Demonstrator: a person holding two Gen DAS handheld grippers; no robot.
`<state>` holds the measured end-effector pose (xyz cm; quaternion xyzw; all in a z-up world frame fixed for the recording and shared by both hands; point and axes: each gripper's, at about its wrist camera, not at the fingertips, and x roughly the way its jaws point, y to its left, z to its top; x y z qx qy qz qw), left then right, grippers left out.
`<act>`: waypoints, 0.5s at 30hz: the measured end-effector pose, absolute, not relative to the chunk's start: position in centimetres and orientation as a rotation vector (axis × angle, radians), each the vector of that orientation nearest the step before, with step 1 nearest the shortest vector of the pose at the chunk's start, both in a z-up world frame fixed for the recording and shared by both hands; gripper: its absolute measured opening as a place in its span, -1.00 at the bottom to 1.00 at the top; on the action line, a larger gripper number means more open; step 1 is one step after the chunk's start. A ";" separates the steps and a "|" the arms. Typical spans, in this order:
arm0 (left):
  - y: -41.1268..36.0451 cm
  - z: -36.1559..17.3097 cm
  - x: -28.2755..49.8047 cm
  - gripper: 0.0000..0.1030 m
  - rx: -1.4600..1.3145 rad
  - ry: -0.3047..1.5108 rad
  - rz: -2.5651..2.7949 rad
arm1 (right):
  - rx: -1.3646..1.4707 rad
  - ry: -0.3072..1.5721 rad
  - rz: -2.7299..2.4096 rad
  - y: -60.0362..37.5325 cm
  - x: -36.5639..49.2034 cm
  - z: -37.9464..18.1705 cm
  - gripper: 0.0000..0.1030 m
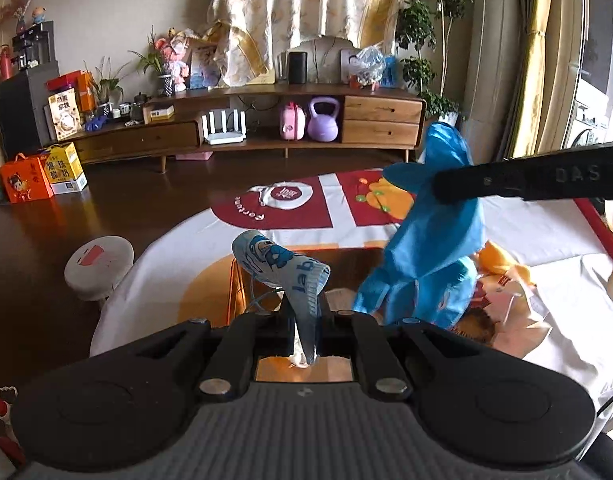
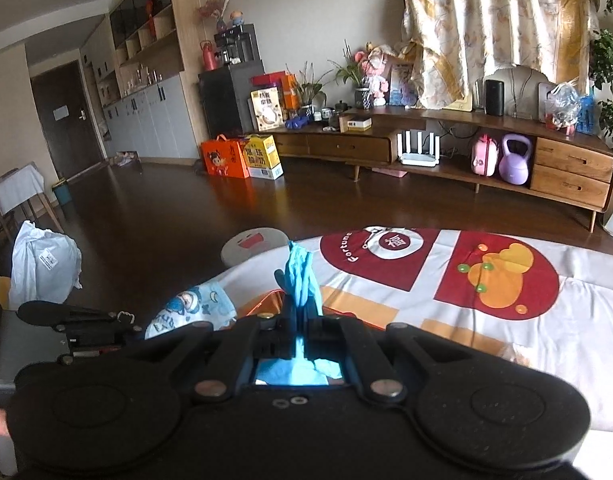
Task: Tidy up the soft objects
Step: 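Carry the face mask and blue glove with both grippers over the tin box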
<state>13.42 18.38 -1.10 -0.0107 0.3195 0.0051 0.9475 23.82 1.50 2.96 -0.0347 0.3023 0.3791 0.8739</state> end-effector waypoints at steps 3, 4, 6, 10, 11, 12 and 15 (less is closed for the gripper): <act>18.4 -2.2 14.2 -0.83 0.008 0.686 -0.012 | -0.076 0.653 0.786 2.5 24.6 2.1 -0.94; 18.3 -2.6 14.4 -0.83 0.023 0.696 -0.009 | -0.077 0.660 0.782 2.8 24.9 1.8 -0.94; 18.3 -3.4 14.8 -0.83 0.034 0.713 -0.014 | -0.082 0.677 0.773 3.4 25.6 1.2 -0.94; 18.0 -4.8 15.9 -0.83 0.043 0.748 -0.026 | -0.087 0.719 0.758 4.3 26.5 -0.5 -0.94; 17.9 -5.1 16.1 -0.83 0.042 0.755 -0.031 | -0.094 0.726 0.755 4.4 26.7 -1.0 -0.94; 17.8 -5.4 16.4 -0.83 0.042 0.762 -0.037 | -0.102 0.733 0.754 4.7 26.8 -1.4 -0.94; 17.4 -6.1 17.1 -0.83 0.060 0.786 -0.043 | -0.134 0.758 0.740 5.3 27.2 -2.7 -0.94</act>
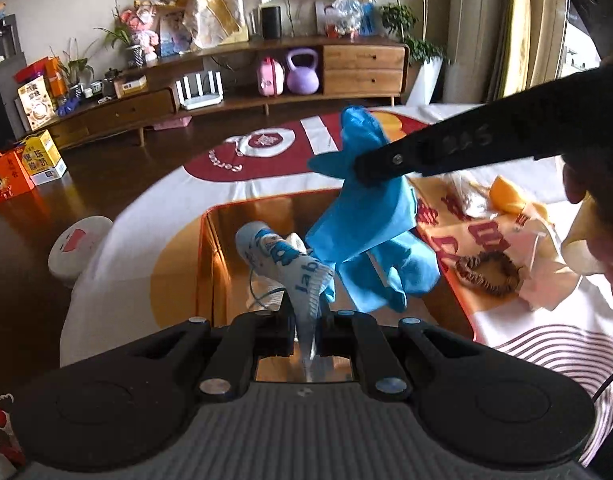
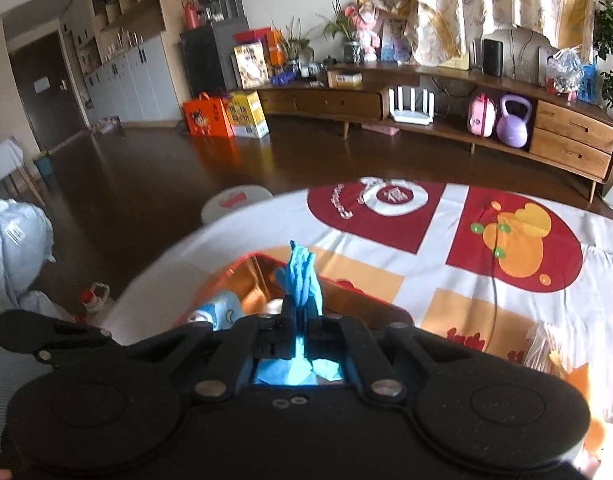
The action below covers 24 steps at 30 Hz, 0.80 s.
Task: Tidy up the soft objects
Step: 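Carry the face mask and blue glove with both grippers over the tin box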
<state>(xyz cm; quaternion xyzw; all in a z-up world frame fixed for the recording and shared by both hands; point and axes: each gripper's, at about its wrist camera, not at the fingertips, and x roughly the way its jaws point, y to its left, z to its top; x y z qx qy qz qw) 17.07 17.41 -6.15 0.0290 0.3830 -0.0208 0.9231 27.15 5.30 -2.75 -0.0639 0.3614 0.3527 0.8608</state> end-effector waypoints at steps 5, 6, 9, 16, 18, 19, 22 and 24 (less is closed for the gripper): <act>17.9 -7.1 18.3 -0.83 0.047 0.822 -0.048 | -0.157 0.801 0.729 5.7 27.8 -4.6 -0.94; 18.0 -7.3 18.5 -0.83 0.044 0.830 -0.050 | -0.160 0.810 0.726 5.8 27.9 -4.9 -0.94; 18.1 -7.9 19.0 -0.83 0.047 0.850 -0.042 | -0.169 0.830 0.721 5.8 28.2 -5.7 -0.92; 18.5 -9.0 19.6 -0.83 0.034 0.901 -0.062 | -0.181 0.871 0.715 5.8 28.5 -7.3 -0.78; 18.5 -9.0 19.4 -0.83 0.033 0.902 -0.064 | -0.179 0.873 0.714 5.7 28.6 -7.3 -0.72; 18.4 -9.0 19.4 -0.83 0.033 0.904 -0.066 | -0.179 0.874 0.715 5.7 28.6 -7.4 -0.69; 18.4 -9.0 19.2 -0.83 0.029 0.907 -0.064 | -0.190 0.877 0.718 5.6 28.6 -7.3 -0.65; 18.5 -8.8 19.2 -0.83 0.019 0.906 -0.066 | -0.195 0.870 0.716 5.4 28.5 -7.2 -0.62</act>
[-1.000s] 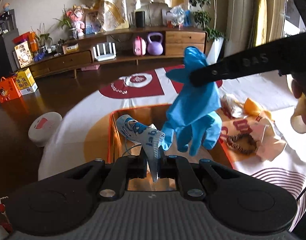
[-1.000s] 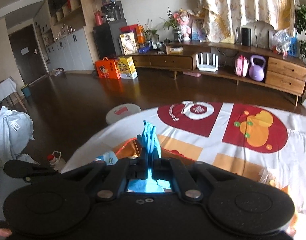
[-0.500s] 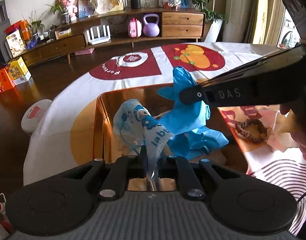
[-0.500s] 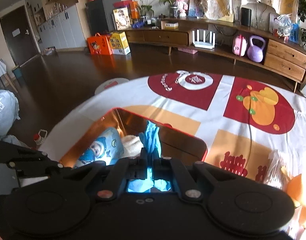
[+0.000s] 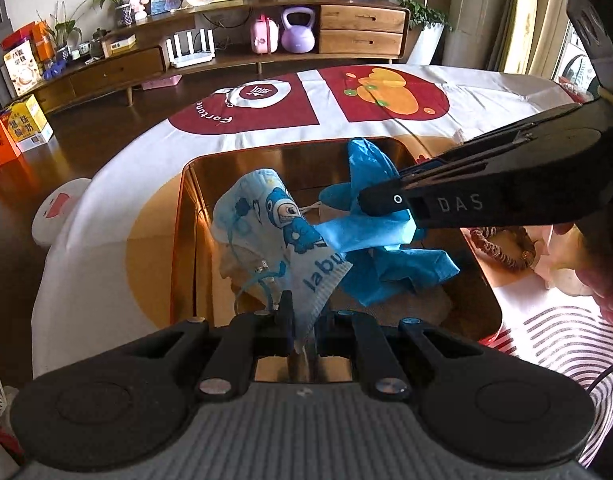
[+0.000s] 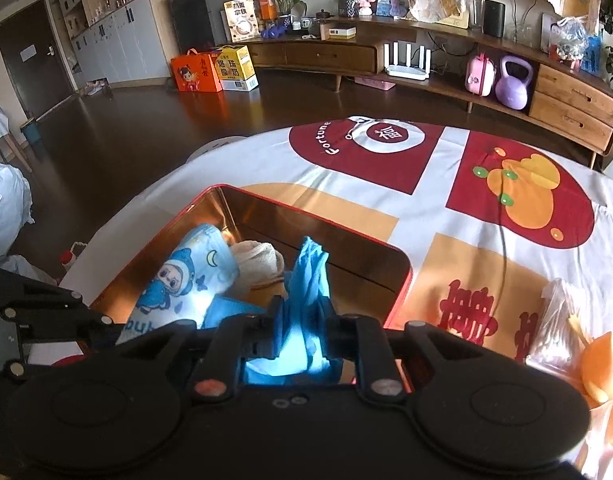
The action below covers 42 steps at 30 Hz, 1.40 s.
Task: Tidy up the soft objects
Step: 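Carry the face mask and blue glove with both grippers over the tin box, then open both grippers to drop the mask and glove into the tin, withdraw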
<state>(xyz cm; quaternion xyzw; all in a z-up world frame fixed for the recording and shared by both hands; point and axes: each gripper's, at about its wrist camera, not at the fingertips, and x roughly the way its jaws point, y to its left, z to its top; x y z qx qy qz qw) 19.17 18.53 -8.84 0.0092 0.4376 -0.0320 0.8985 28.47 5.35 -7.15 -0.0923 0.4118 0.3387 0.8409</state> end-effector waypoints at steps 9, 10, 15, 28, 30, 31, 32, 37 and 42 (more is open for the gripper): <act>18.6 -8.3 18.8 -0.76 0.007 0.920 -0.053 | -0.185 0.856 0.723 4.2 28.0 -6.2 -0.32; 18.6 -8.3 18.8 -0.72 0.006 0.921 -0.052 | -0.184 0.853 0.724 4.1 27.9 -6.0 -0.28; 18.2 -7.5 18.1 -0.02 0.012 0.904 -0.044 | -0.179 0.840 0.732 3.3 27.4 -5.3 -0.17; 17.4 -4.4 16.2 0.40 -0.021 0.811 -0.007 | -0.135 0.780 0.775 0.6 25.2 -2.3 0.17; 17.2 -4.0 15.9 0.40 -0.028 0.799 -0.008 | -0.130 0.771 0.785 0.2 24.6 -1.7 0.20; 17.0 -3.8 15.7 0.40 -0.033 0.792 -0.010 | -0.129 0.765 0.784 -0.1 24.3 -1.5 0.23; 17.0 -3.5 15.4 0.40 -0.037 0.786 -0.011 | -0.126 0.760 0.784 -0.4 24.0 -1.3 0.23; 16.0 -2.5 14.4 0.40 -0.043 0.758 -0.005 | -0.097 0.743 0.785 -2.2 22.7 -0.2 0.34; 15.4 -1.6 13.4 0.40 -0.069 0.736 -0.006 | -0.066 0.720 0.788 -4.3 21.2 0.9 0.45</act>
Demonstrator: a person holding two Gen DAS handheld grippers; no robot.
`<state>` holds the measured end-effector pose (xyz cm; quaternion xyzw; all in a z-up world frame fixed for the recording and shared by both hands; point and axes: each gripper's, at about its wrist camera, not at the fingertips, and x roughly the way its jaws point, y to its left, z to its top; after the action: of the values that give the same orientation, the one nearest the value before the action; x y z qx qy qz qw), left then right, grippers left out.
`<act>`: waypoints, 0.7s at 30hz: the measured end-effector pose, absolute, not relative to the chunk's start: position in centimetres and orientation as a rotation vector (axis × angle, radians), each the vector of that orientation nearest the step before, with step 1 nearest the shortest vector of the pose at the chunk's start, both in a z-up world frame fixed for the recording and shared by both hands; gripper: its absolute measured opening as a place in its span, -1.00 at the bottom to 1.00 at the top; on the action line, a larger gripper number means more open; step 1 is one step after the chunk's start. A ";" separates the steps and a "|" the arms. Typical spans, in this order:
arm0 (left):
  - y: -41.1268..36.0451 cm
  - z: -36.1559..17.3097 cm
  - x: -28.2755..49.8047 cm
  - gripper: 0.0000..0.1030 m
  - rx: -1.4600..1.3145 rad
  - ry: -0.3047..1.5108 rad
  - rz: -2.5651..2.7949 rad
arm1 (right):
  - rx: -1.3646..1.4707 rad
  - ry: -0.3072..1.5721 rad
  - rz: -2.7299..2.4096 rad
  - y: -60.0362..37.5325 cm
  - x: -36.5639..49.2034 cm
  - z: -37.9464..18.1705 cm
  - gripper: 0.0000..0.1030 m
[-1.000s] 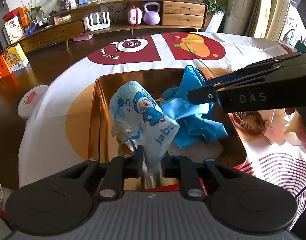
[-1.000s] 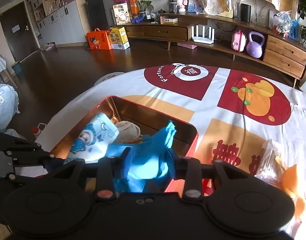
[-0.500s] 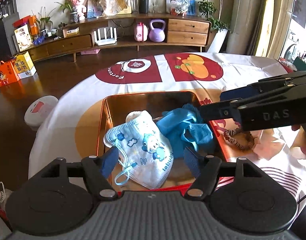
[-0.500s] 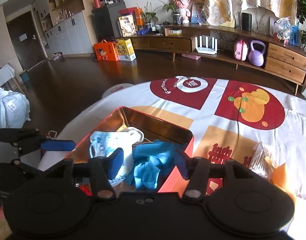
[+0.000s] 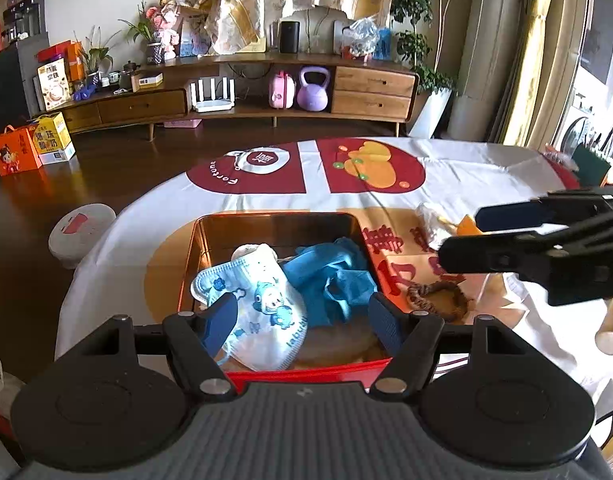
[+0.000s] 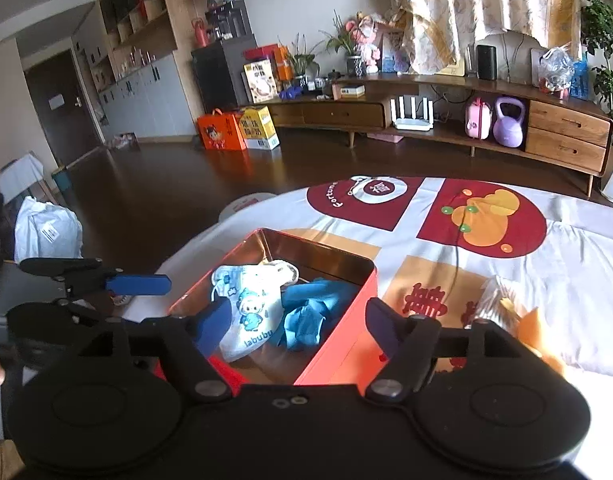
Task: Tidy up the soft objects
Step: 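Open both grippers to drop the mask and glove into the tin, withdraw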
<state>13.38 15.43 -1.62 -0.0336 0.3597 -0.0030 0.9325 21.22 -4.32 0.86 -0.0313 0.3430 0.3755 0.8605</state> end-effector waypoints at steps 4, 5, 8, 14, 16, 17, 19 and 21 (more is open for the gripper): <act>14.7 -1.0 12.6 0.40 -0.076 0.718 -0.011 | -0.050 0.690 0.788 -6.0 19.9 1.7 0.57; 14.5 -0.8 12.5 0.40 -0.079 0.712 -0.015 | -0.046 0.685 0.790 -6.4 19.6 1.8 0.58; 13.7 -0.3 12.0 0.40 -0.086 0.695 -0.020 | -0.032 0.671 0.788 -7.7 18.9 2.2 0.61; 11.7 0.5 11.3 0.40 -0.097 0.672 -0.038 | 0.003 0.657 0.769 -10.6 17.6 2.0 0.70; 11.1 0.5 11.1 0.46 -0.100 0.667 -0.047 | 0.012 0.652 0.762 -11.7 17.2 1.9 0.79; 10.7 0.5 11.0 0.53 -0.100 0.664 -0.050 | 0.019 0.647 0.756 -12.2 17.0 1.8 0.81; 10.0 0.5 10.8 0.54 -0.102 0.657 -0.060 | 0.030 0.640 0.743 -13.3 16.8 1.6 0.88; 9.2 0.5 10.7 0.54 -0.102 0.648 -0.062 | 0.045 0.641 0.730 -14.4 16.8 1.4 0.92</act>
<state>10.72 9.23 0.55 -0.0501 0.3181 -0.0305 0.9462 16.78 -14.40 1.39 0.0214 0.3079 0.3507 0.8842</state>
